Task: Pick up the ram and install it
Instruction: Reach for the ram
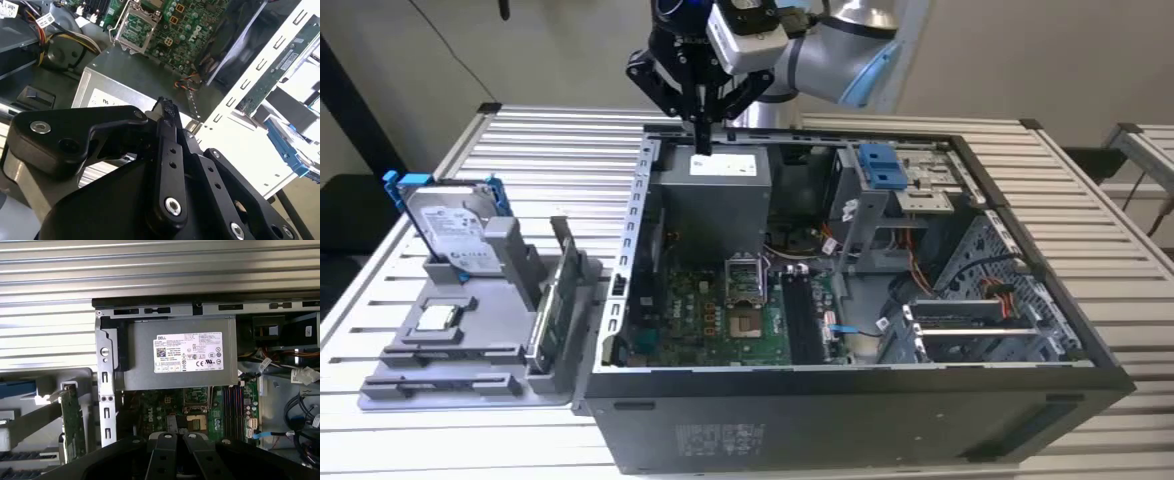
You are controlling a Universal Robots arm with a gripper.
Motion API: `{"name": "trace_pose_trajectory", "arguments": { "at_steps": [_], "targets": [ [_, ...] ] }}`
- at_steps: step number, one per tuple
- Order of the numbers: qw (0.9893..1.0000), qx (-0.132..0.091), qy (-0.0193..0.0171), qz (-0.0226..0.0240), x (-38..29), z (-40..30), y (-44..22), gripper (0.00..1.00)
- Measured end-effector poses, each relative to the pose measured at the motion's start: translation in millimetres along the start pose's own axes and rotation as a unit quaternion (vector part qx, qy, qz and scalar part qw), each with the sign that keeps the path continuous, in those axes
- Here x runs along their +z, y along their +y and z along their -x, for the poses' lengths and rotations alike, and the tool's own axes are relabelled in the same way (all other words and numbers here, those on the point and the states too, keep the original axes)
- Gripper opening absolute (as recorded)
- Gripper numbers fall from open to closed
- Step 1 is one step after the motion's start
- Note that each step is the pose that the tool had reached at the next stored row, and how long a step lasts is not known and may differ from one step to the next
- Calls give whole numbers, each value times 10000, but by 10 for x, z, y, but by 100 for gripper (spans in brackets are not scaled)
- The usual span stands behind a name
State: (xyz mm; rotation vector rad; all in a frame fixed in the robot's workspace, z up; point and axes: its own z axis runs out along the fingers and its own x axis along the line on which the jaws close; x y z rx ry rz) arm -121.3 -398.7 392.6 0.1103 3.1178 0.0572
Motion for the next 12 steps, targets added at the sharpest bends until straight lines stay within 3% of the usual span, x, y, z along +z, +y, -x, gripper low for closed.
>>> {"name": "trace_pose_trajectory", "arguments": {
  "at_steps": [6,12],
  "targets": [
    [10000,0,0,-1,-2,-44,-3,11],
    [10000,0,0,0,-3,-150,-11,11]
  ]
}}
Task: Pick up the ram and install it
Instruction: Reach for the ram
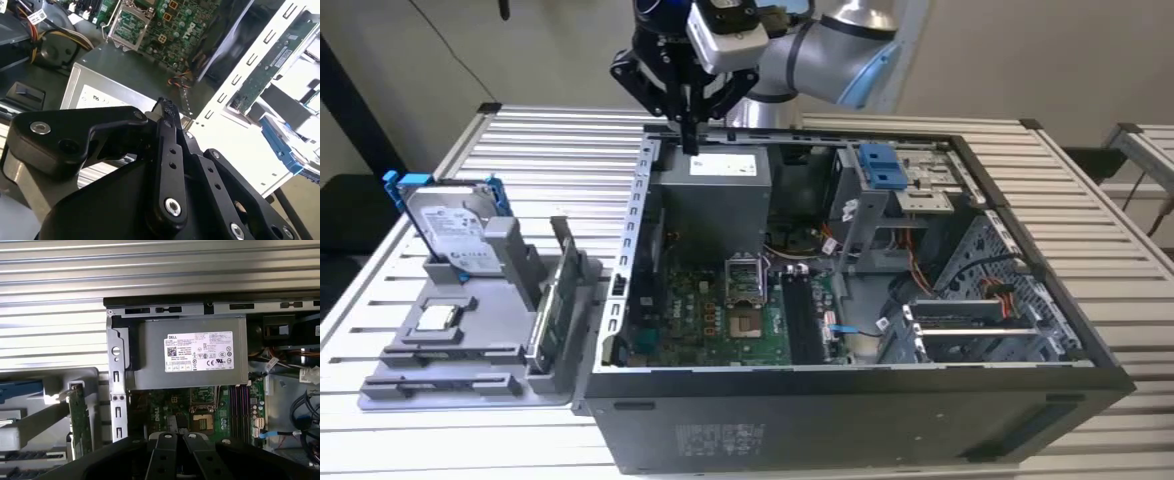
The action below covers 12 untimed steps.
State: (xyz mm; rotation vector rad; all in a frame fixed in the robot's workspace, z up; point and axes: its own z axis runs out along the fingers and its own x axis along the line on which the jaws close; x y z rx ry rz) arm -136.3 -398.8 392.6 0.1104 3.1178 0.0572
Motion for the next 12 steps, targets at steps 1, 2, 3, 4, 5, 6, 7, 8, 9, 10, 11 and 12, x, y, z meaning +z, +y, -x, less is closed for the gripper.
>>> {"name": "trace_pose_trajectory", "arguments": {
  "at_steps": [1,2,3,4,5,6,7,8,9,10,11,12],
  "targets": [
    [10000,0,0,0,-1,-22,-1,11],
    [10000,-1,0,0,-1,-44,-3,11],
    [10000,-1,0,0,-1,-69,-5,11],
    [10000,-1,0,0,-2,-92,-7,11],
    [10000,0,0,0,-2,-116,-8,11],
    [10000,0,1,0,-2,-140,-10,11],
    [10000,0,0,0,-2,-162,-11,11],
    [10000,0,1,0,-2,-181,-13,11],
    [10000,-1,1,0,-2,-199,-14,11],
    [10000,-1,1,0,-2,-214,-15,11],
    [10000,0,1,0,-2,-229,-16,11],
    [10000,0,1,0,-2,-244,-17,11]
  ]
}}
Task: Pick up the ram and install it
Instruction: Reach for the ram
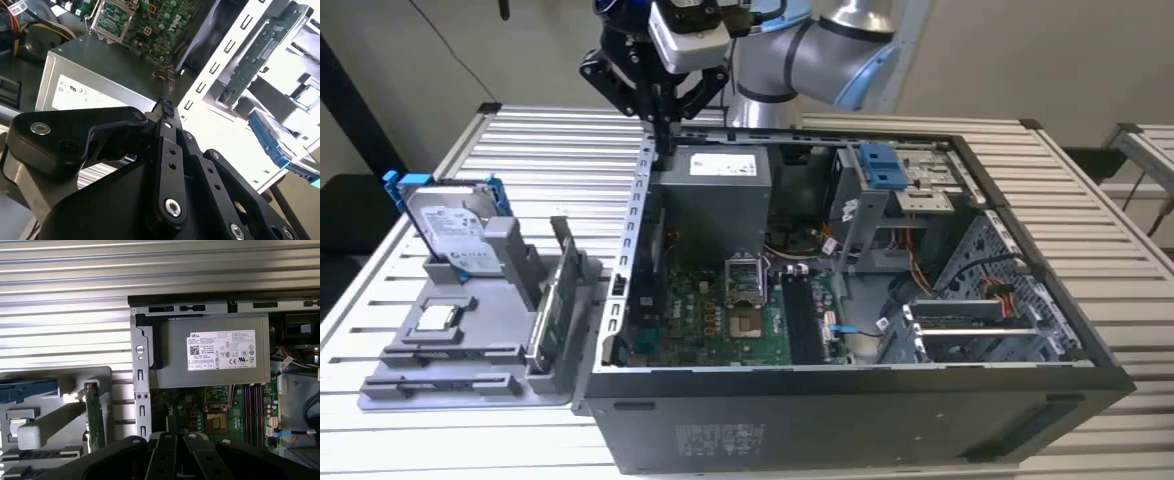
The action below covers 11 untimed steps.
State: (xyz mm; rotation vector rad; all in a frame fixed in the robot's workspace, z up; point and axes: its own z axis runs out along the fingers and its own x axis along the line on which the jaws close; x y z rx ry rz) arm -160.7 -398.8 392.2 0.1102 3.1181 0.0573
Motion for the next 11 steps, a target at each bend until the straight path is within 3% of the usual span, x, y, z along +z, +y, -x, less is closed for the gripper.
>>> {"name": "trace_pose_trajectory", "arguments": {
  "at_steps": [11],
  "targets": [
    [10000,0,0,0,1,-150,-11,11]
  ]
}}
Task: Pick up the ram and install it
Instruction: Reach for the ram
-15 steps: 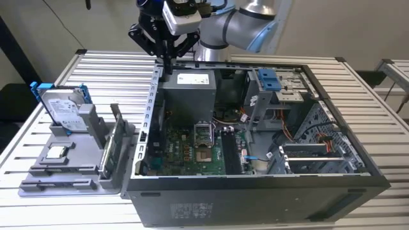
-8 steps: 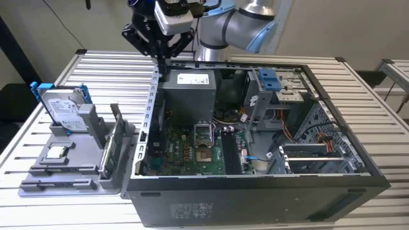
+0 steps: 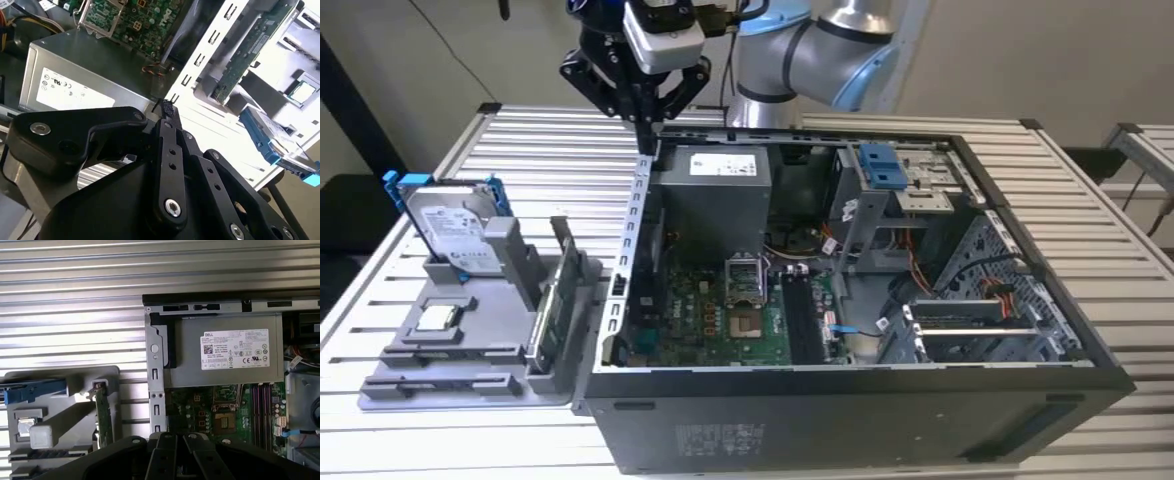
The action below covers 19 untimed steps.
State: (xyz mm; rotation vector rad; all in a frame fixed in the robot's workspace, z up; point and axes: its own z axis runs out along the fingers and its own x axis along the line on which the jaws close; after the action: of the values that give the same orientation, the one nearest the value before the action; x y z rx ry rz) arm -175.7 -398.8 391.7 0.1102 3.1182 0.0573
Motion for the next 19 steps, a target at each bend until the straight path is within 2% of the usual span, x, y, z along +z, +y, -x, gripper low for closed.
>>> {"name": "trace_pose_trajectory", "arguments": {
  "at_steps": [19],
  "targets": [
    [10000,1,4,-1,3,-203,-14,11]
  ]
}}
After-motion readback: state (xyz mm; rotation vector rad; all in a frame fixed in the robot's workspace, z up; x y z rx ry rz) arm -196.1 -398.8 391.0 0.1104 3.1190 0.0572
